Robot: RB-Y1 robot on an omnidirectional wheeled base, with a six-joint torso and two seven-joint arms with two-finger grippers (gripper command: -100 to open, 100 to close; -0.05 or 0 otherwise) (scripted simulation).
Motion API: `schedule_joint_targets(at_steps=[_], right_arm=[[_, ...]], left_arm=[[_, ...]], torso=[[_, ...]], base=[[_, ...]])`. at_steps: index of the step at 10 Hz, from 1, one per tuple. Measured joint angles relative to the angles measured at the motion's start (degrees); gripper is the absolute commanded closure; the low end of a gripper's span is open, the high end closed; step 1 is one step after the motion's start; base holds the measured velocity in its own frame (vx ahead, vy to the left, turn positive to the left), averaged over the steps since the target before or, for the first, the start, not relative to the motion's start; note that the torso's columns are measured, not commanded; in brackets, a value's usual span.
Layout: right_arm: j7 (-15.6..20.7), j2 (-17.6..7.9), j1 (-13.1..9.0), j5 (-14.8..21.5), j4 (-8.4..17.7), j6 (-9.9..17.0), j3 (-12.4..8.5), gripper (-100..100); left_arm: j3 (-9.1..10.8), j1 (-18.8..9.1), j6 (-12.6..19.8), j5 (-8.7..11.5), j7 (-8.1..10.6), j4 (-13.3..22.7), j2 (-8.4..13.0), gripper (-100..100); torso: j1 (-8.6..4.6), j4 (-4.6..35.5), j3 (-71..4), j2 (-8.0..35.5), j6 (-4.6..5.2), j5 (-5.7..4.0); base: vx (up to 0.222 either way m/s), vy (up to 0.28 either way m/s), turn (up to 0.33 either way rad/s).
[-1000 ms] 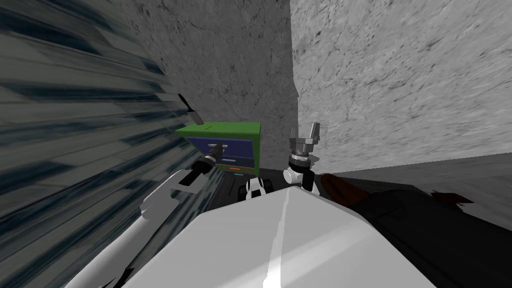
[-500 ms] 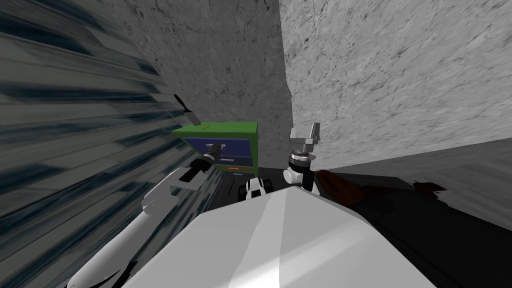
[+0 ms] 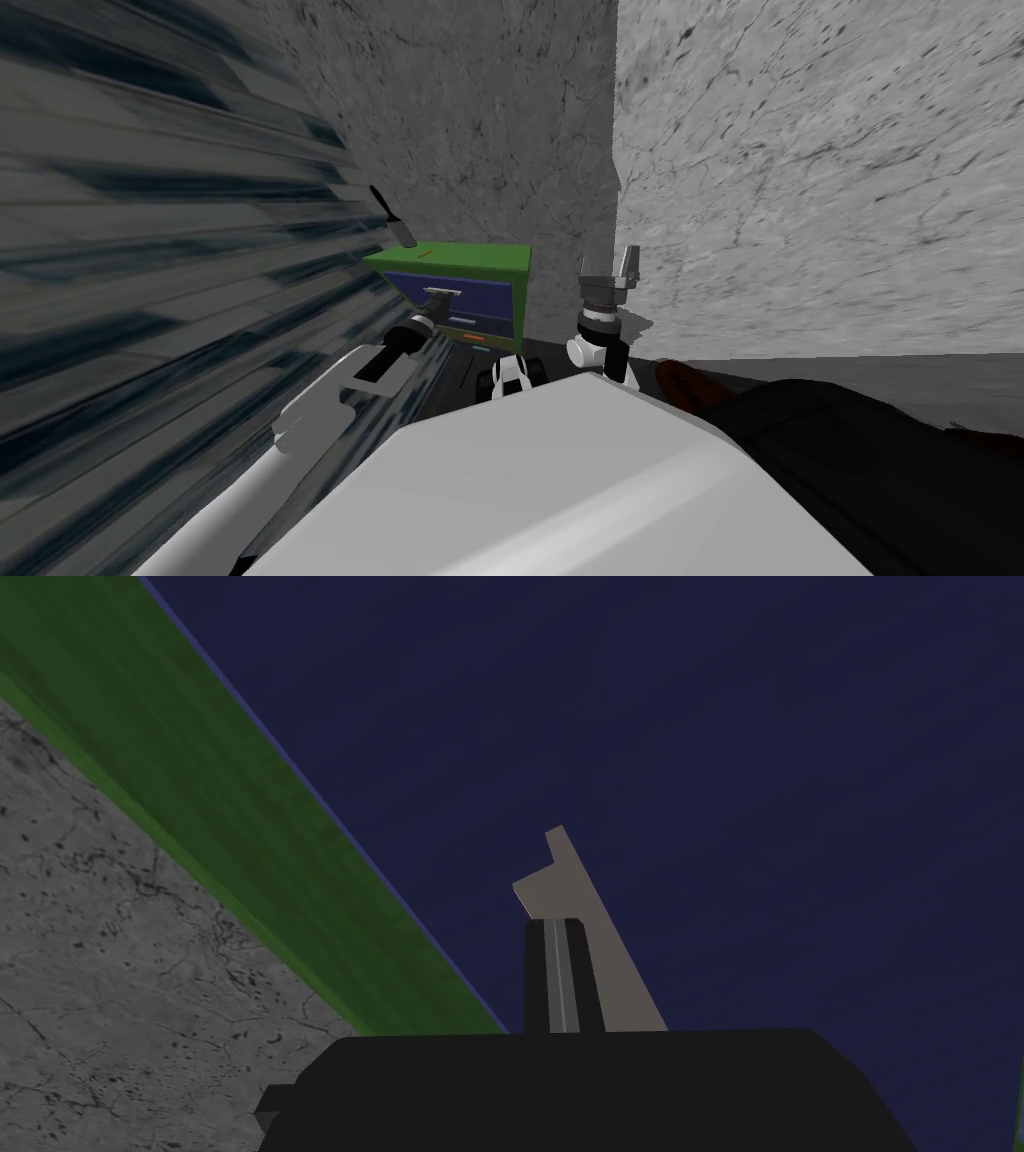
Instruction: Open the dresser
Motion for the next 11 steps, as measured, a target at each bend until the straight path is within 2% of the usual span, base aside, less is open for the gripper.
schedule_joint_targets(at_steps=[2, 3, 5, 6, 11], right_arm=[[0.0, 0.0, 0.0, 0.0, 0.0, 0.0, 0.0, 0], [0.0, 0.0, 0.0, 0.0, 0.0, 0.0, 0.0, 0], [0.0, 0.0, 0.0, 0.0, 0.0, 0.0, 0.0, 0], [0.0, 0.0, 0.0, 0.0, 0.0, 0.0, 0.0, 0], [0.0, 0.0, 0.0, 0.0, 0.0, 0.0, 0.0, 0]], left_arm=[[-1.57, 1.7, -0.5, -0.7, -0.15, -3.1, 0.5, 100], [-1.65, 1.8, -0.5, -0.7, -0.17, -3.2, 0.5, -100], [-1.51, 1.7, -0.3, -0.6, -0.1, -3.3, 0.6, -100], [-1.49, 1.7, -0.2, -0.6, -0.07, -3.3, 0.6, 100], [-1.94, 2.3, 0.0, -1.0, 0.9, -5.3, 2.0, 100]], torso=[[-0.03, 0.0, -0.1, -0.1, 0.01, -0.01], [-0.02, 0.0, 0.0, 0.0, 0.03, -0.01], [-0.07, 0.0, 0.0, 0.0, -0.01, -0.03], [0.02, 0.0, 0.0, 0.0, -0.02, 0.0], [0.05, 0.0, 0.0, 0.1, -0.03, 0.01]], base=[[0.08, -0.008, 0.144], [0.01, -0.001, -0.007], [0.028, -0.016, -0.013], [0.0, 0.0, 0.0], [-0.141, 0.077, 0.058]])
